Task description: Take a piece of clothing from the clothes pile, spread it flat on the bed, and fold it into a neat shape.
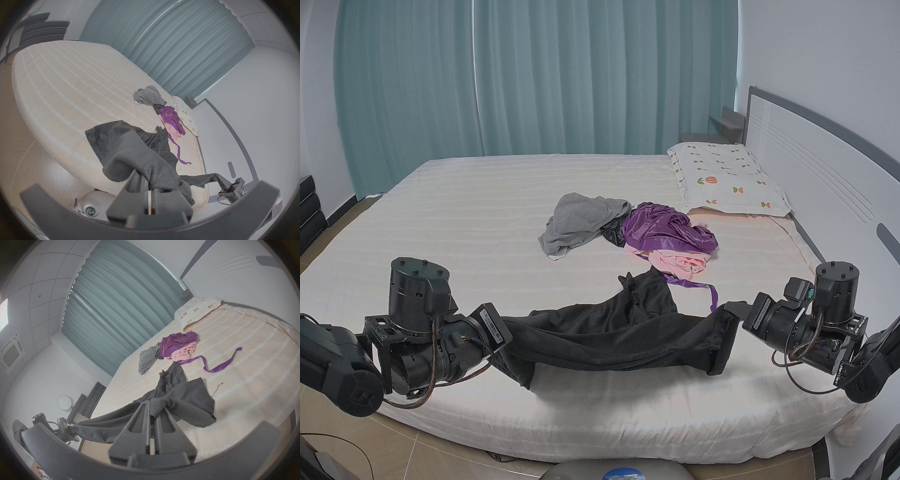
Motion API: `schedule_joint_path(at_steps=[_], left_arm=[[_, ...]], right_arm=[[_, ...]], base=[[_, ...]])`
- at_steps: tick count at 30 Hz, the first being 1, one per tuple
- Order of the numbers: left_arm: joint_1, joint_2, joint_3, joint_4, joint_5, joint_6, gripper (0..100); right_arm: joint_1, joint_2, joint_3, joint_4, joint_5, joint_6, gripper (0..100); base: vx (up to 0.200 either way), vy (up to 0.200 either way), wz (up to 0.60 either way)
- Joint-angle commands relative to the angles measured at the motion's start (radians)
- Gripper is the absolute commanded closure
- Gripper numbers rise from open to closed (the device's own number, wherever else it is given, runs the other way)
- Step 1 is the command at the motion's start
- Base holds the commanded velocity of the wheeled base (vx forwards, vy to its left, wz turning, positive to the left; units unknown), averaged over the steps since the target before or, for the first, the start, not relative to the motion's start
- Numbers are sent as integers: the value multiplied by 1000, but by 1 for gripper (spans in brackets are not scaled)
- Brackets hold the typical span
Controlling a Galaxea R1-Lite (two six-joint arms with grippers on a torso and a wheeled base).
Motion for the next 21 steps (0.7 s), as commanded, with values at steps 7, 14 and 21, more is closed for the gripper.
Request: schedule_joint_path(at_steps=[7,14,21], left_arm=[[2,-14,-1,0,-1,0,100],[0,-29,4,-2,1,3,100],[-6,-48,9,0,-1,4,100]], right_arm=[[19,-2,-15,-1,-44,-4,100],[28,13,-32,-1,-134,-21,100],[49,23,-32,-1,-210,-44,100]], base=[[0,200,0],[0,200,0],[0,200,0]])
